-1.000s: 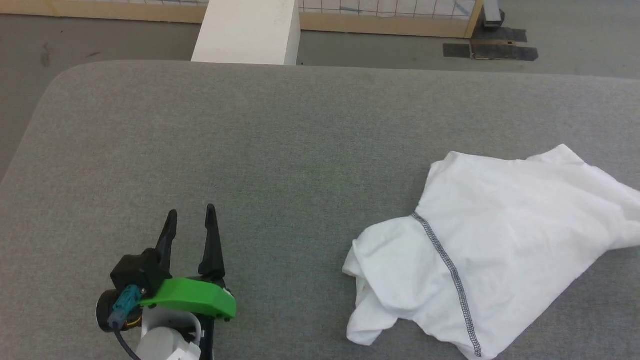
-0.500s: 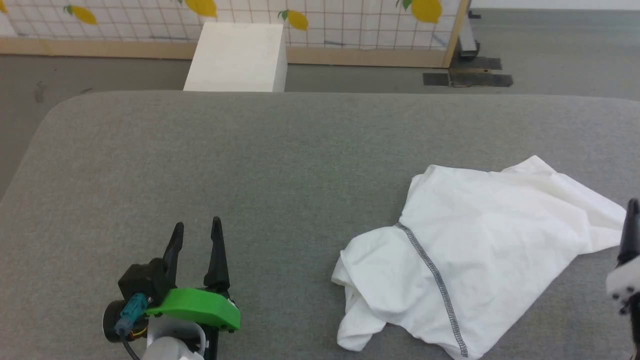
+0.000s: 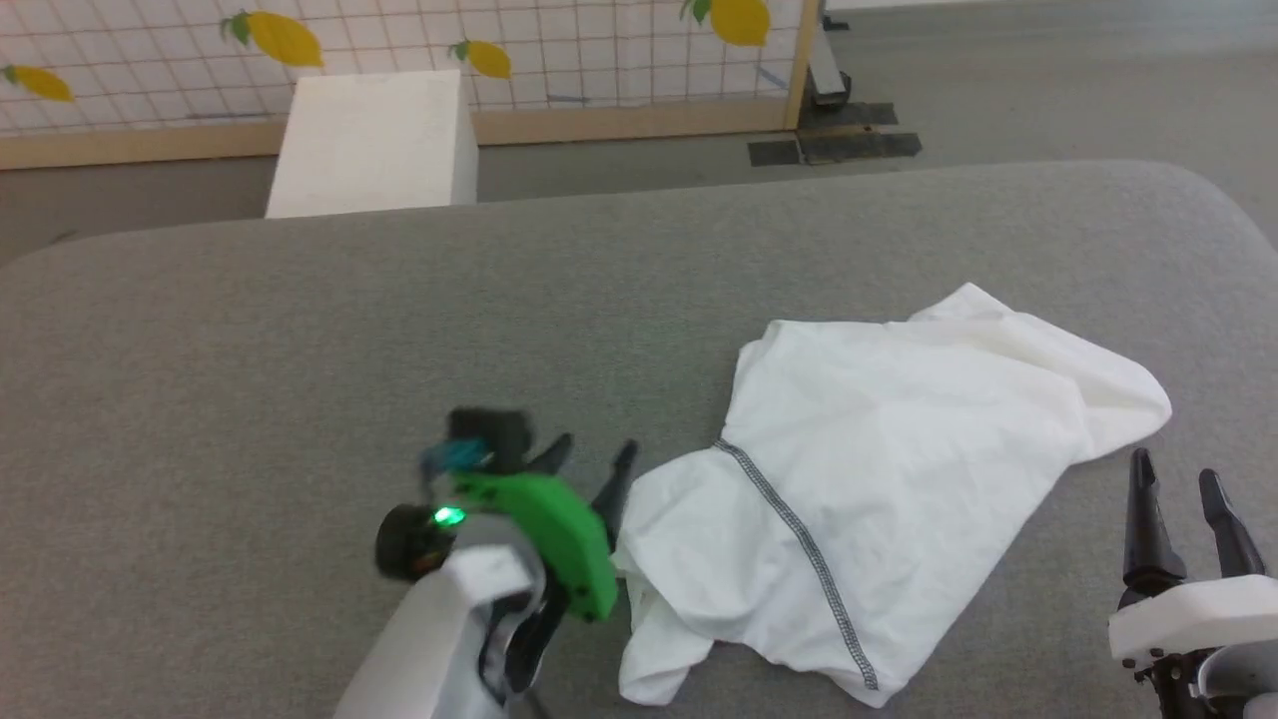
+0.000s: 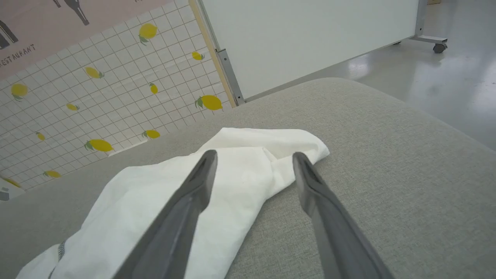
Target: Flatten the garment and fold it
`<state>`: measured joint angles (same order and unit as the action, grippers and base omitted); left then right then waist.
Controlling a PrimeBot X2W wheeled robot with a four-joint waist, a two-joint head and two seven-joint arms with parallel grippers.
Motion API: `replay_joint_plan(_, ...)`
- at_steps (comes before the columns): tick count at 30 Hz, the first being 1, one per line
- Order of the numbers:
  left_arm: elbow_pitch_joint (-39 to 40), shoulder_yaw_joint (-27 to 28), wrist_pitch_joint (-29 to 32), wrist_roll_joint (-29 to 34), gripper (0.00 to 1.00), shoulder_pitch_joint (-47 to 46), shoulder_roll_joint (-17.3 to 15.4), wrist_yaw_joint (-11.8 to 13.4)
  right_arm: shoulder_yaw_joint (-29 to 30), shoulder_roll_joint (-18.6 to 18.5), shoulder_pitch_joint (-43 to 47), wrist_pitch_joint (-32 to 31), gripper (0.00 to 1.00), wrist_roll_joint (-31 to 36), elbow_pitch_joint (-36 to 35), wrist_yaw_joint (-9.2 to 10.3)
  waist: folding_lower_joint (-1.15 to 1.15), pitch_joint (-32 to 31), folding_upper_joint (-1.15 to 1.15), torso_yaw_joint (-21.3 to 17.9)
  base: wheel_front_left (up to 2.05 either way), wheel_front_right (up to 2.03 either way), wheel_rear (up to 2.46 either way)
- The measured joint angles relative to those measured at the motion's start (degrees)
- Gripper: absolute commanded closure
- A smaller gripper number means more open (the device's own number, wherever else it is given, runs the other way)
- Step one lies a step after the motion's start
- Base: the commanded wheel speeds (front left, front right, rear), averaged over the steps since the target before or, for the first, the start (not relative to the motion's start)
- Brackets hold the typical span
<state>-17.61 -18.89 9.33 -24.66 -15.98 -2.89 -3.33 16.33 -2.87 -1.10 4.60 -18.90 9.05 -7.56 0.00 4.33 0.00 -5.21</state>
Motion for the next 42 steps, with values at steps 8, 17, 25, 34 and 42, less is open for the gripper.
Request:
replay_joint_plan(8,-8.7,-8.5,25.8,-0.7,0.00,-9.8,0.2,4.0,-0.9,0.0,-2.0,0.8,0.00,0.7,0.3,-0.01,0.00,3.2,0.00,-2.6,0.00,0.00,0.00)
replay_joint_plan(17,-10.5,-11.9,23.2,-4.4,1.00,-9.8,-0.1,3.3,0.3,0.0,-2.3,2.0,0.00,1.3,1.8,-0.01,0.00,5.9,0.00,-4.5,0.00,0.00,0.00)
replay_joint_plan(25,-11.6,-6.7,12.4,-6.2,1.00,-11.7,-1.2,4.9,-0.3,0.0,-2.4,2.0,0.00,1.7,1.9,-0.01,0.00,5.1,0.00,-2.4,0.00,0.00,0.00)
replay_joint_plan(34,-14.4,6.9,4.7,-8.6,1.00,-19.4,-12.1,10.5,-2.0,0.0,-3.1,2.0,0.00,1.7,1.9,-0.01,0.00,3.7,0.00,-0.3,0.00,0.00,0.00)
replay_joint_plan(42,-18.0,13.1,4.6,-12.7,0.00,-16.8,-16.1,13.8,-2.9,0.0,-3.3,2.0,0.00,1.7,2.6,0.00,0.00,3.4,0.00,0.4,0.00,0.00,0.00)
